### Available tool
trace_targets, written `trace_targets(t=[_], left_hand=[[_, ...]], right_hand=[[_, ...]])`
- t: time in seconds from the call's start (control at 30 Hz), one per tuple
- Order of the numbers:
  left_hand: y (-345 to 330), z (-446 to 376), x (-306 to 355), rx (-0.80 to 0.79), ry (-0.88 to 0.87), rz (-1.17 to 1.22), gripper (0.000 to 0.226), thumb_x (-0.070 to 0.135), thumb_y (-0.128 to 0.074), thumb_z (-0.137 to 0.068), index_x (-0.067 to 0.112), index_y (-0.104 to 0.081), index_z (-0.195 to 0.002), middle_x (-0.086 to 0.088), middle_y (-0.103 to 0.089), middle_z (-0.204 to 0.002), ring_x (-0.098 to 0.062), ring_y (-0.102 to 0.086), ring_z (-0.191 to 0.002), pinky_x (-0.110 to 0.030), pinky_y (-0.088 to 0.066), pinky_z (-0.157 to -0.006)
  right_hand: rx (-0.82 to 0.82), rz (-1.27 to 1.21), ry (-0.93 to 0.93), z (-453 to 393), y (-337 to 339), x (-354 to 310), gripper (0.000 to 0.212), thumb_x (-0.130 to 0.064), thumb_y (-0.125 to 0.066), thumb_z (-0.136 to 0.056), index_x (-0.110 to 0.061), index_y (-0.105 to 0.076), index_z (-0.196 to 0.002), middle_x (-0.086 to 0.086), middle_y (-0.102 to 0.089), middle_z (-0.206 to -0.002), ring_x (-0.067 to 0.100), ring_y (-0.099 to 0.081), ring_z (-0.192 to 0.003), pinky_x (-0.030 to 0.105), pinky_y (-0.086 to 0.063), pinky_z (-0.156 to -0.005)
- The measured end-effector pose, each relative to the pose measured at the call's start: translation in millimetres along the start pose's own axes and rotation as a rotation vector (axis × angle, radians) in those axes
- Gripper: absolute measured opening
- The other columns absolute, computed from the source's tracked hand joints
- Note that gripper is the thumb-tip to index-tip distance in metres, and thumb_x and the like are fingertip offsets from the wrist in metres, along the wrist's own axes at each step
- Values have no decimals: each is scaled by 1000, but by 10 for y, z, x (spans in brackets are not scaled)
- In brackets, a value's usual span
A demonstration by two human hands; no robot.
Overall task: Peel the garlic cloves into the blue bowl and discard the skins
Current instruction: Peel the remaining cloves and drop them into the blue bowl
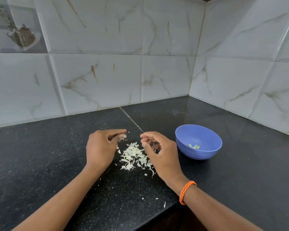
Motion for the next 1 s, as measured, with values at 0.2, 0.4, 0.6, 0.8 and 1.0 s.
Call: trace_targets(t=[0.2,0.4,0.6,0.8,1.0], left_hand=[[-17,13,78,19,-75,-128,21,18,-77,-100,35,-86,-107,17,-82,-100,-9,-48,-36,-14,-35,-39],[32,-12,75,48,-34,-93,20,23,-91,-85,40,-83,-94,27,-74,-74,3,-70,-72,-30,-61,-67],[-26,4,41,25,-89,-147,19,21,-89,-87,38,-82,-94,18,-67,-86,-4,-60,-74,-25,-43,-63],[-169,68,71,-132,-143,-97,9,35,-83,-93,44,-84,-92,29,-74,-83,-4,-62,-83,-35,-52,-72],[-270,179,152,-255,-196,8,22,35,-90,-85,49,-81,-99,30,-76,-90,-6,-67,-94,-44,-58,-83]], right_hand=[[19,-14,-5,-5,-7,19,26,-5,-73,-99,-18,-78,-120,-12,-80,-102,4,-75,-102,21,-59,-86],[-13,10,30,-14,-22,6,37,2,-74,-94,-20,-76,-123,-12,-75,-105,13,-73,-100,24,-60,-83],[-22,25,63,-24,-30,11,42,5,-77,-91,-21,-74,-124,-8,-65,-107,16,-70,-95,24,-60,-80],[-11,14,10,-22,-17,26,42,1,-77,-93,-22,-73,-127,-13,-75,-101,10,-74,-98,23,-60,-87],[6,-5,-23,-15,-2,1,41,-1,-77,-95,-25,-72,-127,-12,-78,-99,2,-75,-95,15,-58,-84]])
Point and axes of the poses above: each hand's wrist, its own z-axis away from the middle knuckle, its own y-axis out of the back of the hand, x = y × z, the point moved 3 cm from there along -z, towards the middle knuckle
